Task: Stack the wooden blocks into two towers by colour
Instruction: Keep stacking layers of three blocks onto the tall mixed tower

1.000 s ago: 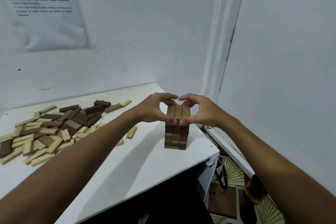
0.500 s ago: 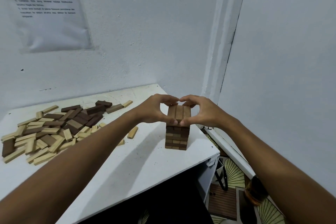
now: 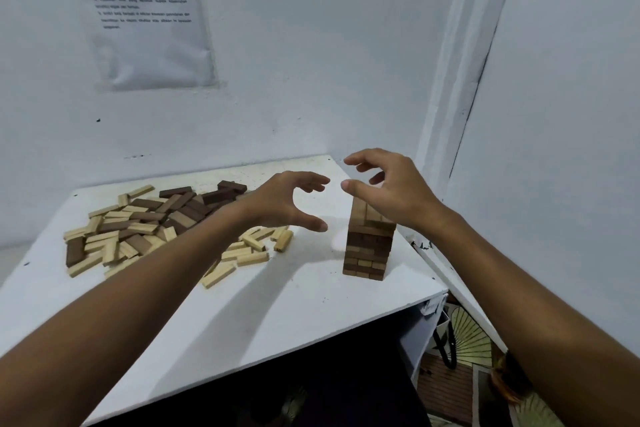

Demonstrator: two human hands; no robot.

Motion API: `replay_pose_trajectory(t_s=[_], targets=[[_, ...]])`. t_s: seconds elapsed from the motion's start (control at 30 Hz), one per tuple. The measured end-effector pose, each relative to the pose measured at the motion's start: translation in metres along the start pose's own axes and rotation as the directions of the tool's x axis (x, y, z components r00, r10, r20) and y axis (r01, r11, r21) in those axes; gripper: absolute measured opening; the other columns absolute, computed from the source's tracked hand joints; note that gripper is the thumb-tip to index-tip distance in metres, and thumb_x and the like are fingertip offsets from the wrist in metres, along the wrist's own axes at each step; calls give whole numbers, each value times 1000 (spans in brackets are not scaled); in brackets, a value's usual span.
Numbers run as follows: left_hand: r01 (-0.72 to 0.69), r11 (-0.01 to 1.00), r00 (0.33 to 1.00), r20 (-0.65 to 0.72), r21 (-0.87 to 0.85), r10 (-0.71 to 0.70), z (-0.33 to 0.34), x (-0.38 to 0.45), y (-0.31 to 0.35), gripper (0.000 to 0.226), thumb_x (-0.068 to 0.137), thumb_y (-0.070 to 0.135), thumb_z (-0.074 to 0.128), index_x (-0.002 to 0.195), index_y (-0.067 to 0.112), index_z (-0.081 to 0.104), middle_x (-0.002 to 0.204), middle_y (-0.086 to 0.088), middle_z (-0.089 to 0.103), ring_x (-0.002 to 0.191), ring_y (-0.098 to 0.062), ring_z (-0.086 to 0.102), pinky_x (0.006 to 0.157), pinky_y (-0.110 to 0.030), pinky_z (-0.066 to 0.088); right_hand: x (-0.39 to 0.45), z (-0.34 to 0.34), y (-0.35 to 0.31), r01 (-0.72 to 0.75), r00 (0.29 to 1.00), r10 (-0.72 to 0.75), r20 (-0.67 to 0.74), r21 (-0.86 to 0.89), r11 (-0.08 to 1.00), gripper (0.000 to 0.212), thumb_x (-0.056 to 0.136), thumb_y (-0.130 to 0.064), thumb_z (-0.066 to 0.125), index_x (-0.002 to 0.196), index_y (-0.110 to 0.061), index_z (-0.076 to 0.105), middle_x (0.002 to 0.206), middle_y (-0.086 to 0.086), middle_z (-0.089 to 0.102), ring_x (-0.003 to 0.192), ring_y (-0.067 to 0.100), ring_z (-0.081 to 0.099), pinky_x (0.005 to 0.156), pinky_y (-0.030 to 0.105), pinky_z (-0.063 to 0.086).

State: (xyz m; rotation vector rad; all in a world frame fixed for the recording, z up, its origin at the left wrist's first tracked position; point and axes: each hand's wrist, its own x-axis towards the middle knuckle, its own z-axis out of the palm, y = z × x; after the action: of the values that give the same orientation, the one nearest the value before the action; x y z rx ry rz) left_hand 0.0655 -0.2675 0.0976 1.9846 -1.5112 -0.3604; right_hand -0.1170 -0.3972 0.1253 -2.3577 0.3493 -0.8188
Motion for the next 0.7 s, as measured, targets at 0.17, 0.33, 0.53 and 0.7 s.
replay_pose_trajectory(t_s=[0.17,0.33,0.53,0.7], targets=[[107,994,993,-61,33,-105,-22,-48,-36,82,65,49,85,136,27,52,125,13,59,121,-4,51,106,-30,40,7,44,-27,49,992,-59,110,92,995,28,86,-26,70,113,-22,65,115,-10,64,103,3,58,82,23,51],[256,956,958,-169,141,-231,-34,-110,-83,68,73,40,82,132,21,55,123,6,59,115,-9,52,90,-20,38,10,104,-36,7,966,-49,255,162,987,22,86,-25,70,100,-40,63,112,-11,62,104,9,58,85,29,50],[409,885,851,-445,225,-280,-30,-186,-134,83,67,71,53,122,10,65,126,-10,62,124,-30,50,99,-40,40,8,180,-21,-77,894,81,440,-28,997,50,86,-31,66,132,-17,55,131,3,56,122,21,52,98,37,45],[632,745,745,-428,211,-511,-22,-220,-163,97,66,82,22,146,31,39,160,-5,21,149,-26,9,116,-57,10,7,224,-8,37,838,139,528,-309,950,66,97,-57,38,154,-29,21,161,8,16,149,29,8,120,50,4]])
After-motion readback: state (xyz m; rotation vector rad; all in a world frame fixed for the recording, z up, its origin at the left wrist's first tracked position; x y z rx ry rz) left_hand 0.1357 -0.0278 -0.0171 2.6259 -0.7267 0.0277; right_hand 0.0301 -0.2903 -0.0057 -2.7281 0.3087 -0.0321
